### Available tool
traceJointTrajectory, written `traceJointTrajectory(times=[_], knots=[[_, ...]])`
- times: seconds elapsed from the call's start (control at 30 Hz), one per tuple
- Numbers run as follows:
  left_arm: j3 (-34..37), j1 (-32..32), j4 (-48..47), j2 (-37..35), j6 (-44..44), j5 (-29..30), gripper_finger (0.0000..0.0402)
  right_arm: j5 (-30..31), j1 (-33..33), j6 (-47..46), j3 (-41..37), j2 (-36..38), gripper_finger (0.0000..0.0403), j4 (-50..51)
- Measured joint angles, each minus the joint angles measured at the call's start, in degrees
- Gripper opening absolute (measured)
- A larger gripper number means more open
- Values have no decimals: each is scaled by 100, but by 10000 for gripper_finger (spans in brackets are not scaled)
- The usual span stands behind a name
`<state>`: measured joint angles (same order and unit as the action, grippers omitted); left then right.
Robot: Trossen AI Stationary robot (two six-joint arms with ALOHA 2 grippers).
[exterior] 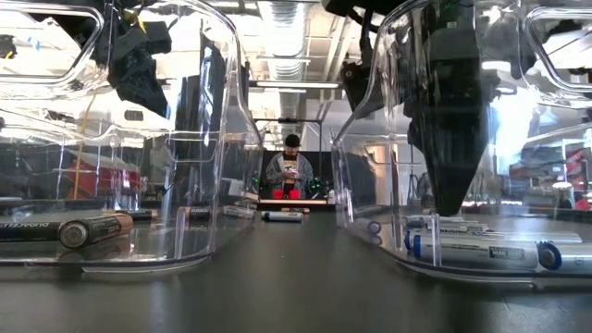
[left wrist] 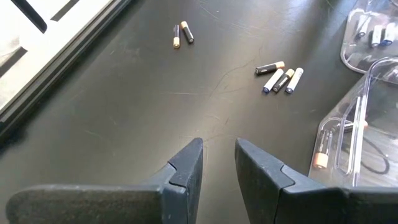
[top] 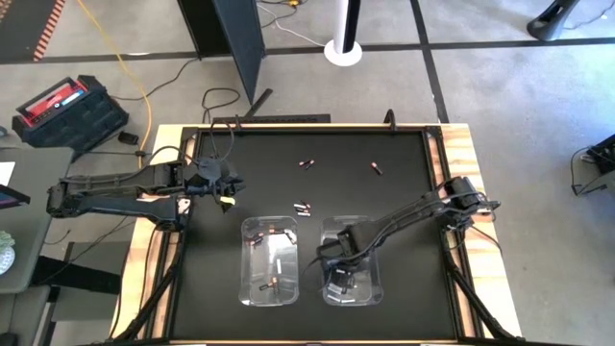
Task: Sort batteries
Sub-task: Put the black battery into the left transparent bin
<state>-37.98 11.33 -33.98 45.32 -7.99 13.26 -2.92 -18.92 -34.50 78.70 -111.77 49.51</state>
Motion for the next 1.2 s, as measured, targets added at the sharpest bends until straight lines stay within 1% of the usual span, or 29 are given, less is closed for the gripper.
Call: traceJointTrajectory(times=[0.13, 0.23, 0.43, 0.53, 0.67, 0.83, 0.93, 1.0, 1.1, 1.2], knots=[[0, 0, 0, 0, 2, 0, 91, 0, 33, -10, 0, 59, 144, 187], [0, 0, 0, 2, 2, 0, 91, 0, 87, -207, 15, 150, 157, 475], [0, 0, 0, 0, 2, 0, 91, 29, 205, -256, 17, 659, 160, 583], [0, 0, 0, 2, -25, 0, 91, 330, 291, -256, 15, 1049, 153, 611], [0, 0, 0, 2, -158, 0, 91, 887, 462, -266, 12, 1710, 142, 941], [0, 0, 0, 2, -183, 0, 91, 1364, 801, -356, -304, 2681, 135, 1283], [0, 2, 2, 2, -198, 0, 91, 1614, 1134, -394, -678, 3326, 135, 1392], [0, 2, 2, 2, -316, 0, 91, 1754, 1477, -471, -975, 3729, 135, 1391], [0, 2, 17, 2, -551, 0, 91, 1818, 2160, -563, -1455, 4223, 134, 1382], [0, 1, 39, 2, -623, 0, 91, 1820, 2927, -679, -1897, 4477, 134, 1223]])
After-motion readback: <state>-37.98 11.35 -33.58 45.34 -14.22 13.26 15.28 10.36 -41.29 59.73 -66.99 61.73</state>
